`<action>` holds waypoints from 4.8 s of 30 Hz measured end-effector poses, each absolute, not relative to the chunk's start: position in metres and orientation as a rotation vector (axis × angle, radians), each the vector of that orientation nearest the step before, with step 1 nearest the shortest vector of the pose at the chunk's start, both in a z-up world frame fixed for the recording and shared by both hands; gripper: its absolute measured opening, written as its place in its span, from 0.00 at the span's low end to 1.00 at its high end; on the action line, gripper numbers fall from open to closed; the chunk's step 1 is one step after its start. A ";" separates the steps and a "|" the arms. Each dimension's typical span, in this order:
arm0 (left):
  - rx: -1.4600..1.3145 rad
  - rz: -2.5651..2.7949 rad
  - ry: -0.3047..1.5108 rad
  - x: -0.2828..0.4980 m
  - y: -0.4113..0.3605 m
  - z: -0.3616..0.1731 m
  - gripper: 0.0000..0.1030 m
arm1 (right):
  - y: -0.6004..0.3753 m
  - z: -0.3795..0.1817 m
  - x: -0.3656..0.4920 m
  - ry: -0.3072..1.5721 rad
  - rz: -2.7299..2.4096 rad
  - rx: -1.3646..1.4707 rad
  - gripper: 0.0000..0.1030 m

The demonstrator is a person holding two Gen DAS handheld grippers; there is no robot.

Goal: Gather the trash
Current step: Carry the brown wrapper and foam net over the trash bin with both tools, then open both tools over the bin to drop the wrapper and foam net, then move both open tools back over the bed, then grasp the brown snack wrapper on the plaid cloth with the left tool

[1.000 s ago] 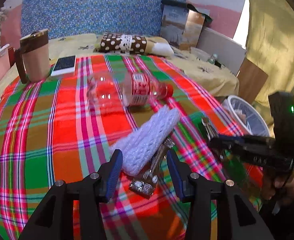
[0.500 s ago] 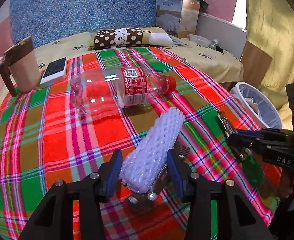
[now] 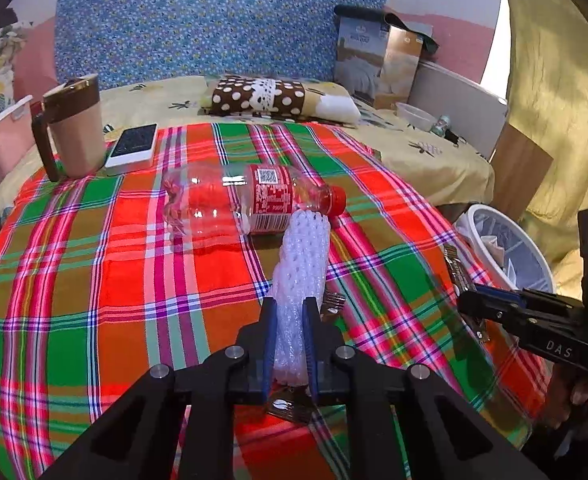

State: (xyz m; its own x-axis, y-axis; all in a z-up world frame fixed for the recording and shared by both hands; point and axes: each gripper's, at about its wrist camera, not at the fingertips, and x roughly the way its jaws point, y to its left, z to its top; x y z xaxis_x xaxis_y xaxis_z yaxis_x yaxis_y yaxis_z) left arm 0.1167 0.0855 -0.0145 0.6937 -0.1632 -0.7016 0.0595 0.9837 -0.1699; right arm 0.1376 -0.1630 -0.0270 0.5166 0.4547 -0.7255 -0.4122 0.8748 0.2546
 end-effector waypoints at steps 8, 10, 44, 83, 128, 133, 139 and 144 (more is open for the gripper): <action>-0.192 -0.152 0.744 0.105 0.062 0.007 0.12 | -0.181 -0.013 0.133 0.840 0.494 0.059 0.18; -0.195 -0.175 0.743 0.105 0.051 0.009 0.12 | -0.187 -0.011 0.132 0.829 0.479 0.061 0.18; -0.049 -0.537 0.783 0.153 -0.163 0.007 0.12 | -0.338 -0.014 0.129 0.777 0.133 0.218 0.18; -0.070 -0.533 0.778 0.161 -0.172 0.002 0.22 | -0.333 -0.006 0.124 0.752 0.192 0.207 0.43; -0.130 -0.036 0.743 0.095 0.038 -0.005 0.22 | -0.198 0.006 0.120 0.738 0.536 0.012 0.43; -0.129 -0.001 0.790 0.101 0.056 -0.021 0.27 | -0.191 0.005 0.125 0.743 0.547 0.002 0.43; -0.115 0.006 0.883 0.111 0.058 -0.044 0.28 | -0.179 0.003 0.132 0.756 0.564 -0.015 0.43; -0.097 0.003 0.891 0.110 0.055 -0.049 0.26 | -0.170 0.004 0.141 0.759 0.593 -0.030 0.43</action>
State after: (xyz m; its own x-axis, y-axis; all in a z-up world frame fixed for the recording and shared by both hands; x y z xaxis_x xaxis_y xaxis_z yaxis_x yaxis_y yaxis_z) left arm 0.1096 0.0548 -0.0490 0.6286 -0.0374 -0.7768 -0.0433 0.9956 -0.0830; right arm 0.1412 -0.1705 0.0040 0.5708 0.4946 -0.6554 -0.5157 0.8371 0.1826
